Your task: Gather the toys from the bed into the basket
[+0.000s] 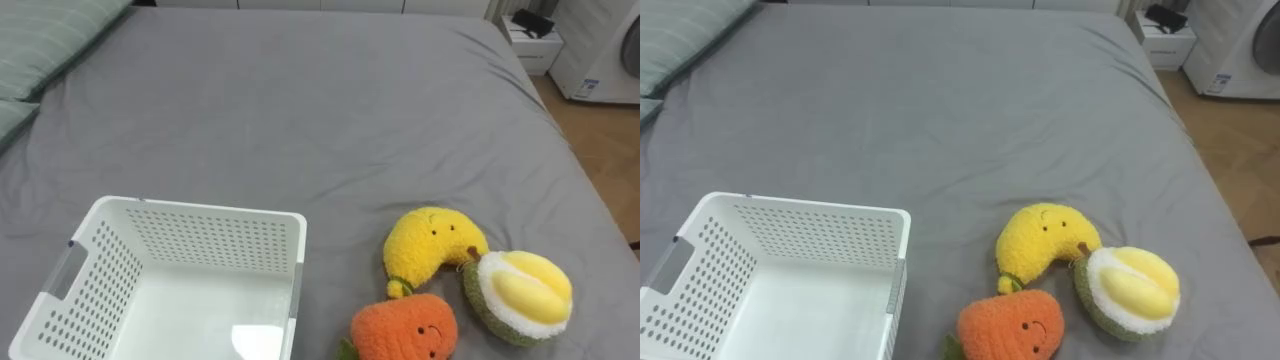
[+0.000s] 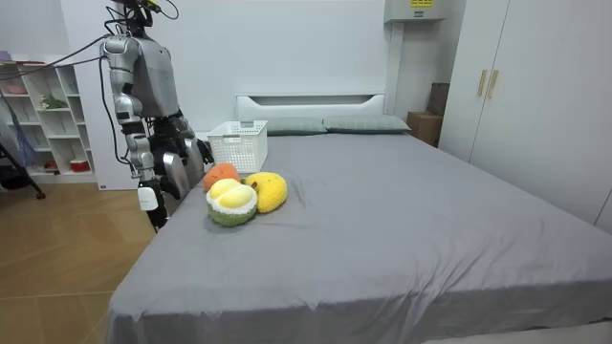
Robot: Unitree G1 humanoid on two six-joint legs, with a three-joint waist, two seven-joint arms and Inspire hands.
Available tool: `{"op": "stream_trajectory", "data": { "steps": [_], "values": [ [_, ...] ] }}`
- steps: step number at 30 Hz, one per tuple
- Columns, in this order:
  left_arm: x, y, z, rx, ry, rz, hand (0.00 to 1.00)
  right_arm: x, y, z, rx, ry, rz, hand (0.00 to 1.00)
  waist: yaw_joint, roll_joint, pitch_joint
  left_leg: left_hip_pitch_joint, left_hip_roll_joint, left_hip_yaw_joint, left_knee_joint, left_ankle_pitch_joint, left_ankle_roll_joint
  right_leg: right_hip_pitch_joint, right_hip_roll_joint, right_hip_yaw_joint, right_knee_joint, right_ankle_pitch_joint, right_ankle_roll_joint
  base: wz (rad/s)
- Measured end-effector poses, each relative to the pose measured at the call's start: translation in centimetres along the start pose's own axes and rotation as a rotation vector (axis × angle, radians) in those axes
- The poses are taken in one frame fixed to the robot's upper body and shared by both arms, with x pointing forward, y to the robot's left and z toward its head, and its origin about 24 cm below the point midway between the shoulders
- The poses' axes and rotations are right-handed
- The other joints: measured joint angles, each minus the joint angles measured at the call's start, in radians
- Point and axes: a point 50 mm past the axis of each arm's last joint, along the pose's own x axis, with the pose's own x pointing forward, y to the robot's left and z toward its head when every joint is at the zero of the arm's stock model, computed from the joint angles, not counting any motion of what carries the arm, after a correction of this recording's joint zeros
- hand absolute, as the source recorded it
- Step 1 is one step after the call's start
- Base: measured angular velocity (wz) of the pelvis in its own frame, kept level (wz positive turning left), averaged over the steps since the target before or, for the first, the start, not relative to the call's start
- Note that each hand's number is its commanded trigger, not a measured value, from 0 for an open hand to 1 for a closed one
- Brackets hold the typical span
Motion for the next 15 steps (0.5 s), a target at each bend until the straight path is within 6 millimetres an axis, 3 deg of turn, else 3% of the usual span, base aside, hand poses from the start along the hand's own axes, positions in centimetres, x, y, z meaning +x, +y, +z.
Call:
{"op": "stream_trajectory", "data": {
  "steps": [15],
  "values": [
    [0.0,0.6,-0.9,0.003,0.029,0.051,0.0,0.0,-0.1,-0.3,0.013,0.018,0.012,0.0,0.0,-0.016,-0.0033,0.002,0.0,0.003,0.0,0.0,0.0,-0.005,-0.001,-0.005,0.001,0.0,0.0,-0.01]
  ]
}}
